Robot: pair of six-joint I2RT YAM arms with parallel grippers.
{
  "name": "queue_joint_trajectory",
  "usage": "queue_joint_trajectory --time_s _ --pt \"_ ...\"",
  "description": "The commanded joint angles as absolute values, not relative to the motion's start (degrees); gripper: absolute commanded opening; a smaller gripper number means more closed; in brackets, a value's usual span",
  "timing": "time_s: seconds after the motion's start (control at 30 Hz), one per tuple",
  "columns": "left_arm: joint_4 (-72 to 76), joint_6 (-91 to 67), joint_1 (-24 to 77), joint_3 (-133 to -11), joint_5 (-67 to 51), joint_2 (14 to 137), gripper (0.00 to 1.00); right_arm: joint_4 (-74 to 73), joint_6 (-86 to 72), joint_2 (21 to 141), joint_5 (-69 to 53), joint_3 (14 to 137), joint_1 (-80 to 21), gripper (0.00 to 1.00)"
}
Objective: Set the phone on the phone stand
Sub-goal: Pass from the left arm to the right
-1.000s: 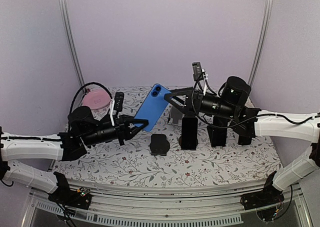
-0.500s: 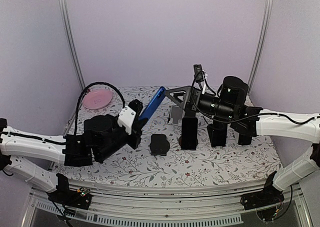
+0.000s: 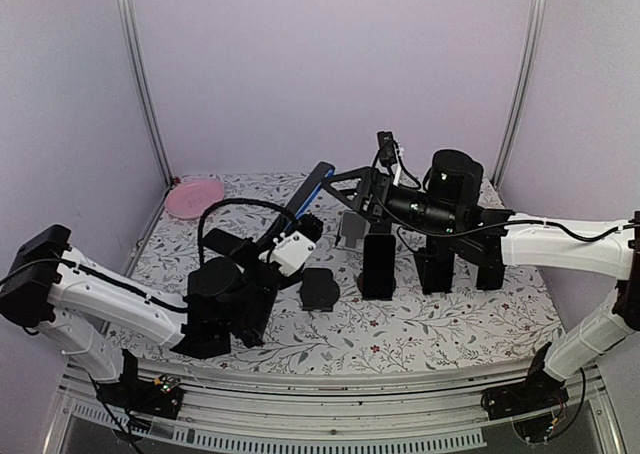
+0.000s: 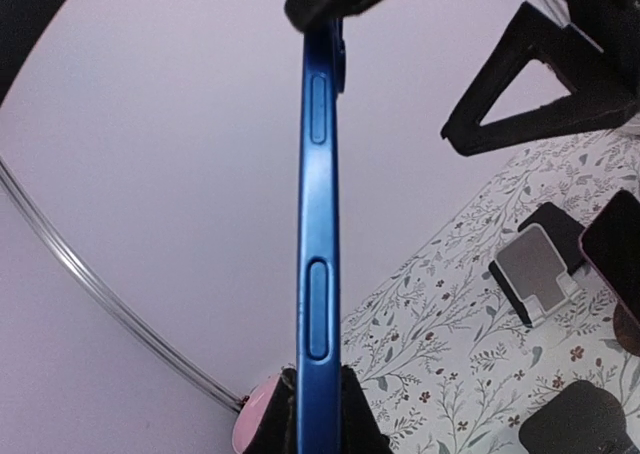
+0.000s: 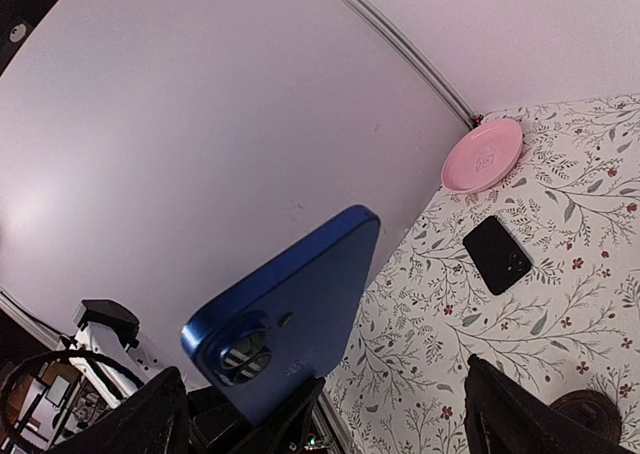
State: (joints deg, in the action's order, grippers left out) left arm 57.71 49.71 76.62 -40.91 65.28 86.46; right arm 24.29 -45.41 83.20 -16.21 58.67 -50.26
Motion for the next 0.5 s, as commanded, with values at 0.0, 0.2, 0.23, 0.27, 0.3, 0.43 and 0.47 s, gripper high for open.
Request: queue_joint_trajectory --time_s 0.0,0.2,0.23,0.27,0.3,0.43,0.47 --pt "94.16 78.25 78.86 -41.43 68.66 94.25 0.00 25.14 -48.90 84.99 -16.35 61.49 -50.58 0.92" --pt "104.33 92.43 79.79 -46.24 68.46 105.45 0.00 26.91 -51.24 86.13 -17.55 61.63 -50.59 0.76" --pt "104.33 92.50 79.95 -46.57 68.33 105.81 0.00 26.92 -51.45 86.20 -17.57 61.48 -50.55 0.72" --pt "104.38 92.53 79.93 -46.84 68.30 106.04 0.00 26.97 -51.77 86.23 -17.51 61.17 -50.59 0.69" --pt "104.37 92.53 79.97 -46.97 68.19 106.18 0.00 27.05 -51.92 86.18 -17.43 60.88 -50.54 0.65" --pt "104.40 93.42 79.97 -47.02 68.18 106.64 0.00 27.68 -52.38 85.57 -16.53 59.72 -50.55 0.51" --pt "104.37 93.54 80.03 -46.90 68.28 106.76 0.00 27.70 -52.45 85.45 -16.33 59.61 -50.53 0.47"
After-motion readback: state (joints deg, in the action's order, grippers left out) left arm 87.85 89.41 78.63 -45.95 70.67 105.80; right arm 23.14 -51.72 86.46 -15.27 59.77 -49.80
